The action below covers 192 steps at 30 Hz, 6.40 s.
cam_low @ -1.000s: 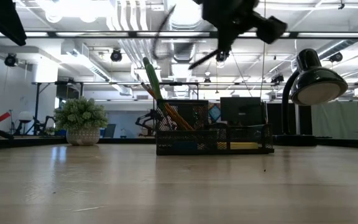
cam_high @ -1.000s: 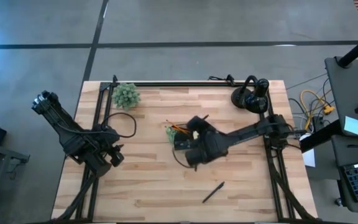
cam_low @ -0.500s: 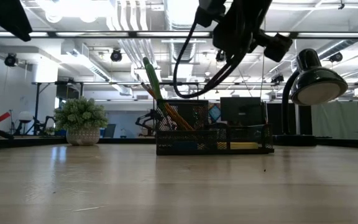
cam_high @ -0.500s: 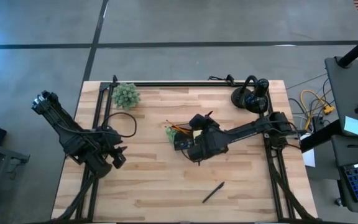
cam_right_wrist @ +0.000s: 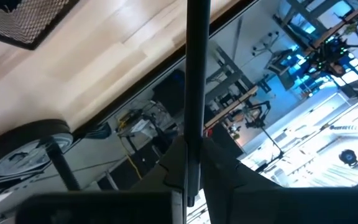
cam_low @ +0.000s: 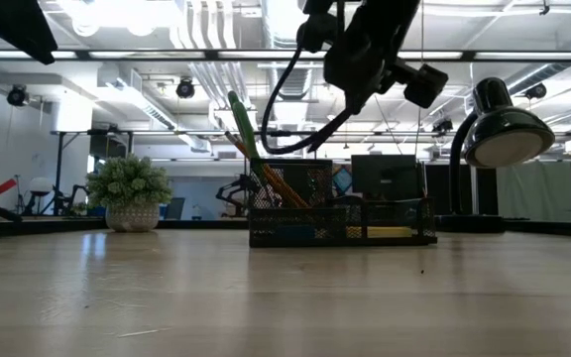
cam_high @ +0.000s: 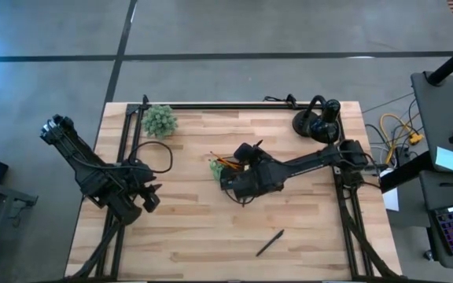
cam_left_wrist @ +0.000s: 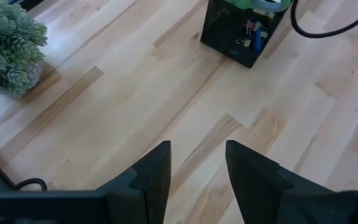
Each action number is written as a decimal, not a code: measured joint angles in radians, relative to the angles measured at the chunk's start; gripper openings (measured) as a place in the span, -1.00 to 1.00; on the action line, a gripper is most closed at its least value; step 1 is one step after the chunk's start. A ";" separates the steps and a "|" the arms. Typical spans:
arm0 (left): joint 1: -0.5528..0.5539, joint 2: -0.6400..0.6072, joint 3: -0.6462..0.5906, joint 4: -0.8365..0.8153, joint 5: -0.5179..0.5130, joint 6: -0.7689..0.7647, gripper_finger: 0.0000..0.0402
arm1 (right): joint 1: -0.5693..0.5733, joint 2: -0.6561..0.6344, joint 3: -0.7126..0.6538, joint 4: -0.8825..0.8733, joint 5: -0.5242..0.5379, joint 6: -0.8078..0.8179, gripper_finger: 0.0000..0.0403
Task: Pick and place office supplies into organizer
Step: Put the right black pen into the black desk organizer, then put the black pen into the black desk organizer
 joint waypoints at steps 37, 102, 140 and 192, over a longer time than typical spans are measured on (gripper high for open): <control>0.000 0.000 0.000 0.023 -0.026 0.004 -0.31 | -0.045 0.050 0.007 0.277 -0.071 -0.104 -0.72; 0.000 0.112 -0.055 0.192 0.076 0.011 -0.31 | 0.526 -0.002 -0.186 0.391 -0.951 0.884 -0.42; 0.000 0.106 -0.055 0.194 0.069 0.008 -0.31 | 0.433 0.129 -0.188 0.437 -1.043 0.815 -0.84; 0.000 0.091 -0.032 0.252 0.051 -0.013 -0.31 | -0.006 0.062 0.196 -0.080 -0.047 0.103 -0.90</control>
